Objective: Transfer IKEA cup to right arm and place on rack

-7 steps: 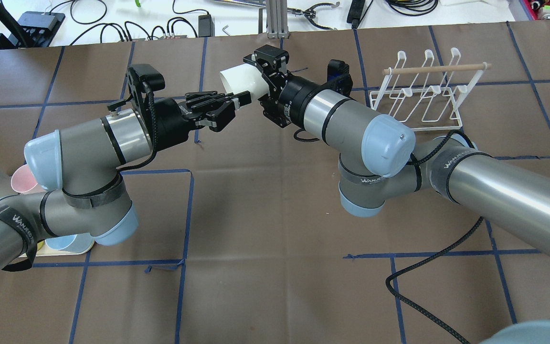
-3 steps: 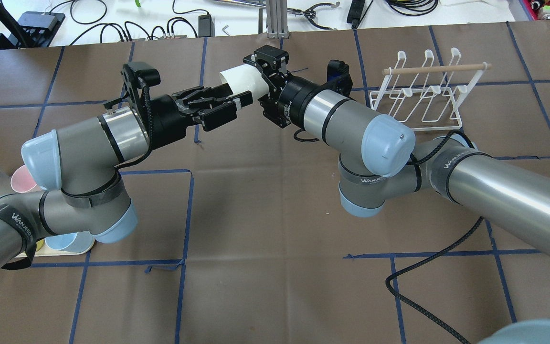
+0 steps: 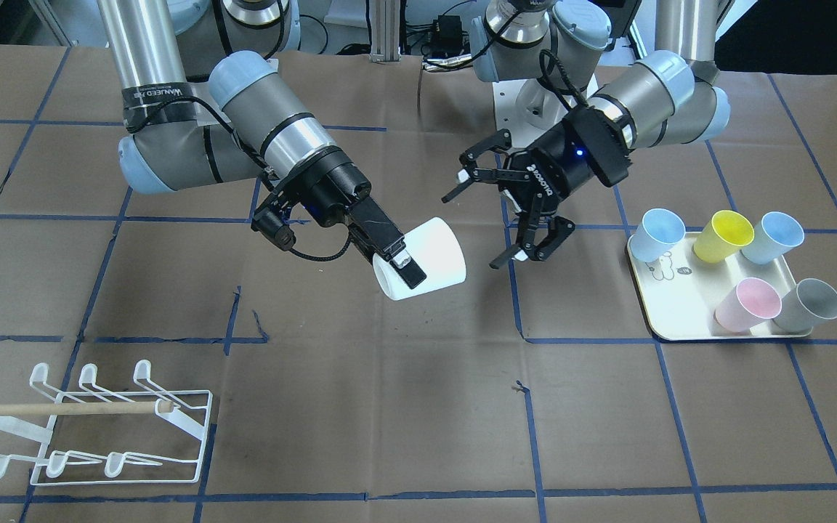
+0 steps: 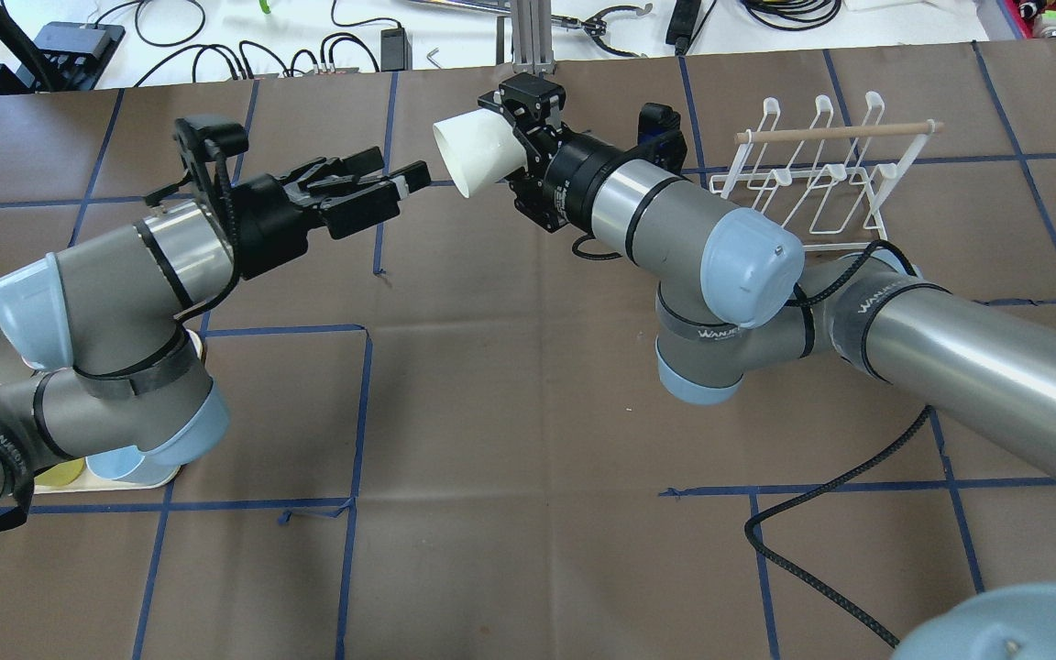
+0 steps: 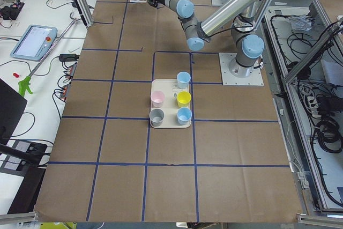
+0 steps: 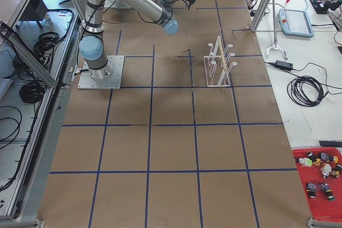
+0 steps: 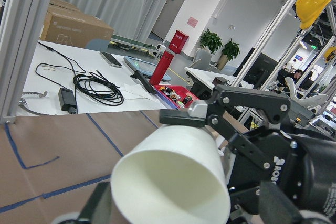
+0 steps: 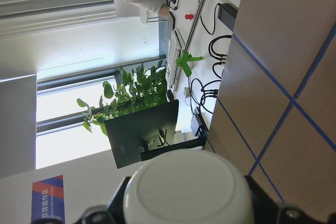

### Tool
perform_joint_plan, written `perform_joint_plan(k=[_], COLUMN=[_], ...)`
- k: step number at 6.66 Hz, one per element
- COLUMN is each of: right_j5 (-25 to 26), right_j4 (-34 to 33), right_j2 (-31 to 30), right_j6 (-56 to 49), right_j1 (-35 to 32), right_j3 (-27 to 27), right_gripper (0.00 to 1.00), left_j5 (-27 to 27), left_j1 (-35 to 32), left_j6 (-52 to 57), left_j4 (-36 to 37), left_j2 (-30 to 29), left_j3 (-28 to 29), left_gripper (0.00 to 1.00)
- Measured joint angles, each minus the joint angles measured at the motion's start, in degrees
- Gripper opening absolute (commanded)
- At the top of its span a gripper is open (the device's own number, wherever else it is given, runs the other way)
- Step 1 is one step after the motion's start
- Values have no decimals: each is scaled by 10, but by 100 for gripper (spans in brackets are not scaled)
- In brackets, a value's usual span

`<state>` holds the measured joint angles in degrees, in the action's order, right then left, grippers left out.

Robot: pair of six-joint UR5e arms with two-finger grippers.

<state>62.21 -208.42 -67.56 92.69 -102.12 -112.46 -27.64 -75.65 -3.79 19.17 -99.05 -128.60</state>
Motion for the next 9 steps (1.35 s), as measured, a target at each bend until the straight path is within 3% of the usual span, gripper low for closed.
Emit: perform_joint_plan(k=[2,3,5,7,9], right_j5=[1,3,57,109,122], right_j4=[0,1,1,-1,0], right_j2=[19,28,51,69,72], right_j6=[-63,-112,-258,-457,-658], right_j1=[43,63,92,113,138], right_j3=[37,56,92,105,108], right_gripper=[14,11,9,9,9], left_j5=[0,-29,-113,-221,-345], left_j1=[35,37,34,9,-44], left_j6=[-1,-3,-8,-9,-26], left_j4=[1,-11,-109,-276,-531], left_j2=[6,13,22,19,12], left_j3=[-1,9,67,162,303], left_gripper=[100,100,100,100,100])
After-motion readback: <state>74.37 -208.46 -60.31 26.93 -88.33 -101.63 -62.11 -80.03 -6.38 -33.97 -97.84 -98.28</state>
